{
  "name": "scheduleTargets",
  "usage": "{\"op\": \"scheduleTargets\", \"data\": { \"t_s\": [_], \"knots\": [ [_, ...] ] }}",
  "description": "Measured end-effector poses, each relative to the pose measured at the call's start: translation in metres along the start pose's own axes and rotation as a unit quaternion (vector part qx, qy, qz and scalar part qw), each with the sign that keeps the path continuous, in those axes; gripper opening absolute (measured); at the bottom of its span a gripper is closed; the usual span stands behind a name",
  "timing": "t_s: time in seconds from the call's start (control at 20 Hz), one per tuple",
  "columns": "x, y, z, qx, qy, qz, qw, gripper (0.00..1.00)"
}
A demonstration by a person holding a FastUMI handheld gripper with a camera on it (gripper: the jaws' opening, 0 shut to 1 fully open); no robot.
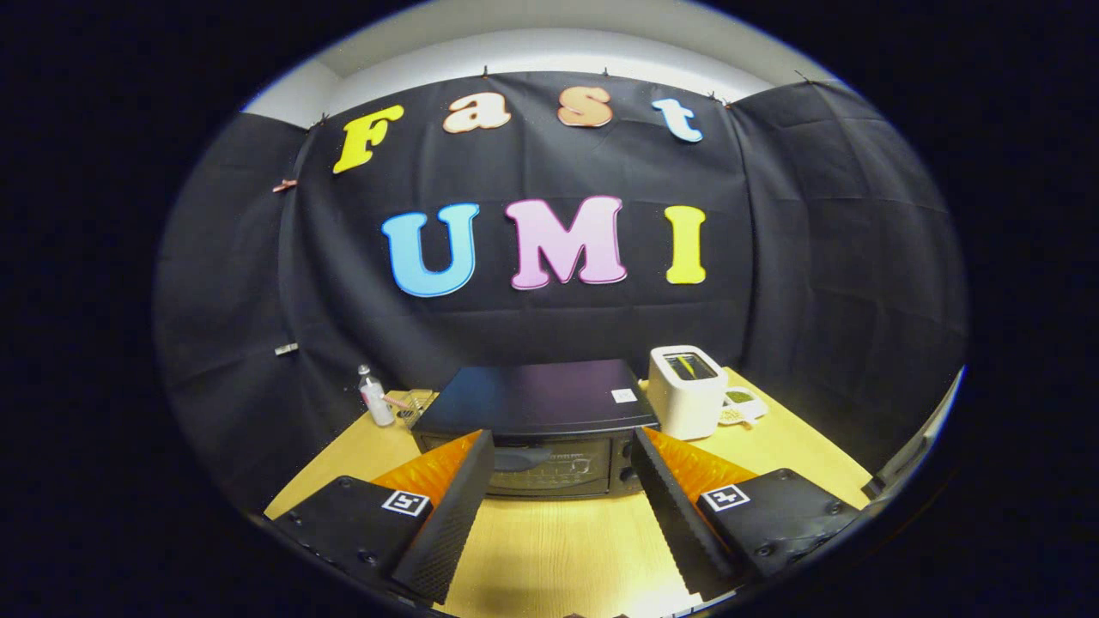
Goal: Open the toaster oven, put the food inside, and close the toaster oven door.
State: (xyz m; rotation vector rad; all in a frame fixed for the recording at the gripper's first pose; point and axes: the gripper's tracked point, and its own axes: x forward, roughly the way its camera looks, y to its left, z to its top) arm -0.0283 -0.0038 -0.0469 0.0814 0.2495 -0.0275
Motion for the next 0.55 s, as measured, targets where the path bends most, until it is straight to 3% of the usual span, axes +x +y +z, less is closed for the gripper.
{"op": "scheduleTargets", "data": {
  "t_s": [0.2, 0.55],
  "knots": [
    [-0.019, -0.019, 0.013, 0.007, -0.018, -0.022, 1.000, 0.98],
    [-0.017, -0.019, 0.027, 0.000, -0.026, -0.018, 1.000, 0.98]
  ]
}}
